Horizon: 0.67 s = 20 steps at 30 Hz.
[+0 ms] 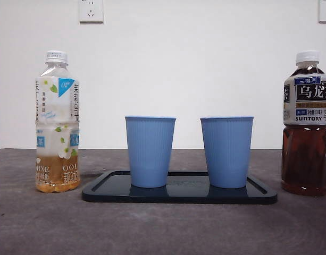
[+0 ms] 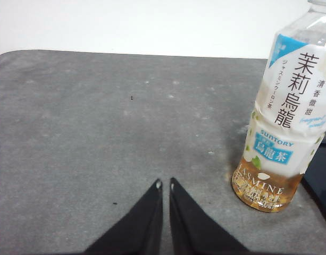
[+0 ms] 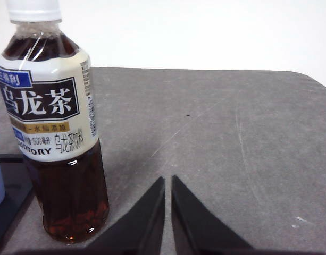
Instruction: Pour the drink into the cup
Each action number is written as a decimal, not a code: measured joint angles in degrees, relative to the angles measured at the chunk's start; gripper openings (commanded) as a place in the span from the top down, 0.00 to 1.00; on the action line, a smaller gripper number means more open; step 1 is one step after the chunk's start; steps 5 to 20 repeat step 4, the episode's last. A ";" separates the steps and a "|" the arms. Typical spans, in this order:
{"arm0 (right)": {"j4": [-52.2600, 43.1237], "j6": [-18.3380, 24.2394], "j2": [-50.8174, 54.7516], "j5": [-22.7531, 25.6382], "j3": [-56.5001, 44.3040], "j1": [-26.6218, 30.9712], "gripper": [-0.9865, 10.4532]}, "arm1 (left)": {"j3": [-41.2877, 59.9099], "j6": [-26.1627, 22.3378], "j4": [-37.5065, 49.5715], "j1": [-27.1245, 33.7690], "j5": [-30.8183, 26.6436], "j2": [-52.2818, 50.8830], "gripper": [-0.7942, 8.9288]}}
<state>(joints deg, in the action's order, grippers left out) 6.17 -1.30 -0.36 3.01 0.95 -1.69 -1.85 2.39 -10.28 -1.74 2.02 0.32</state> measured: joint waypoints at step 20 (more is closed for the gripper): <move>0.00 0.00 0.00 0.00 0.00 0.00 0.90 | 0.00 0.00 0.00 0.00 0.00 0.00 0.90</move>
